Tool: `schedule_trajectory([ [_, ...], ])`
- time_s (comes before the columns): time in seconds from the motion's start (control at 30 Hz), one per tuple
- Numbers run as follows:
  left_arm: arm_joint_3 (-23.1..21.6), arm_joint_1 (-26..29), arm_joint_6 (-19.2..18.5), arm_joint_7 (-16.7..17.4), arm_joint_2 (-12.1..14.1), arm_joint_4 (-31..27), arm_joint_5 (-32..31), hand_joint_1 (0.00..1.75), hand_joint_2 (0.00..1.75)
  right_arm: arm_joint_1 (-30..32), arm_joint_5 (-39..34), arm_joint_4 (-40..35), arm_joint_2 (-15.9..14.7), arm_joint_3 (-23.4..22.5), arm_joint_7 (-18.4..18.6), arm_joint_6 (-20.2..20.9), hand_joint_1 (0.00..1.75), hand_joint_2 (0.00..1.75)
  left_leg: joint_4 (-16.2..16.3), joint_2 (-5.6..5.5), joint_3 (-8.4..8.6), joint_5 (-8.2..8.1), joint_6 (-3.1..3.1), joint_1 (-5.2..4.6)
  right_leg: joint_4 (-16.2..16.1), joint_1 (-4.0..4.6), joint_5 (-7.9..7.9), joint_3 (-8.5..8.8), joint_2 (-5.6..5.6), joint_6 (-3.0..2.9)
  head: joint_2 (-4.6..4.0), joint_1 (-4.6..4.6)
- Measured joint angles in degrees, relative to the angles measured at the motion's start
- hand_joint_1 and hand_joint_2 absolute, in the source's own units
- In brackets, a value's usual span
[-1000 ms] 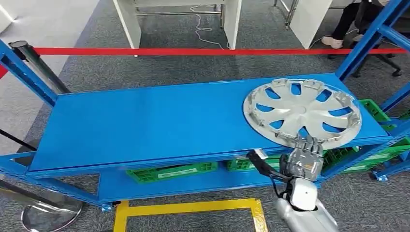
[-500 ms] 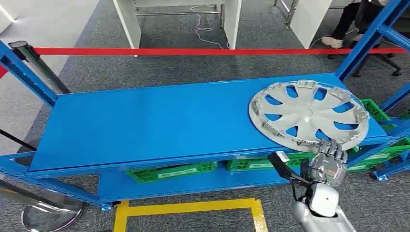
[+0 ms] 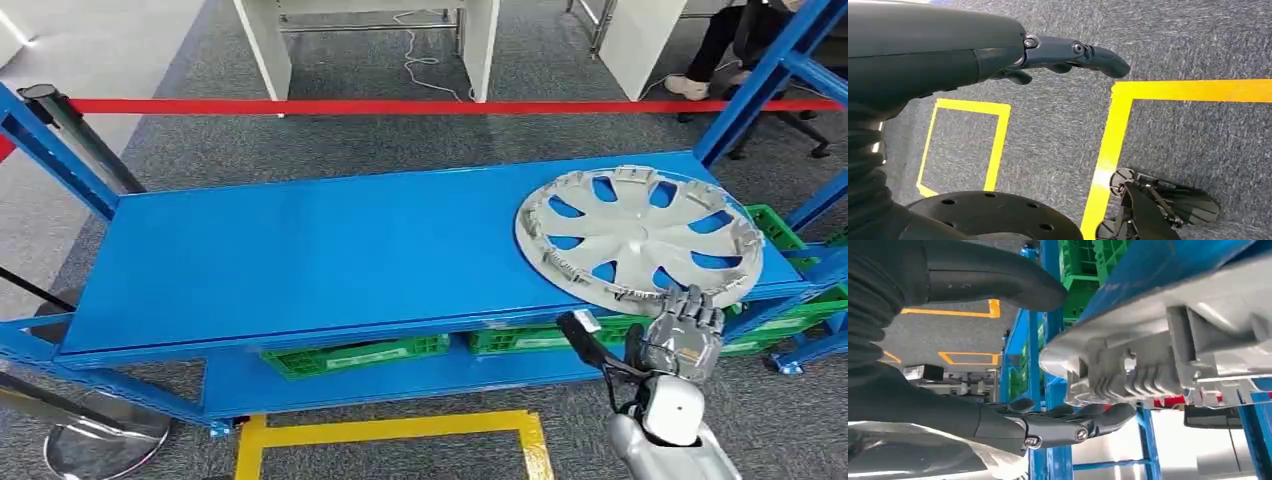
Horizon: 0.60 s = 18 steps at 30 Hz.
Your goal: Take the parts from the cabinet and place them on the table.
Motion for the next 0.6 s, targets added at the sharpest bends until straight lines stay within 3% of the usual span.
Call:
schedule_trajectory([
  [0.6,0.0,0.0,0.3,0.0,-0.3,0.0,-0.2,0.00,1.75,-2.6,1.9,0.2,-1.9,-0.3,-0.3,-0.2,0.00,1.75,0.0,0.00,0.00,0.00,0.00,0.00,0.0,0.00,0.00,-0.03,0.01,0.00,0.00,0.00],
])
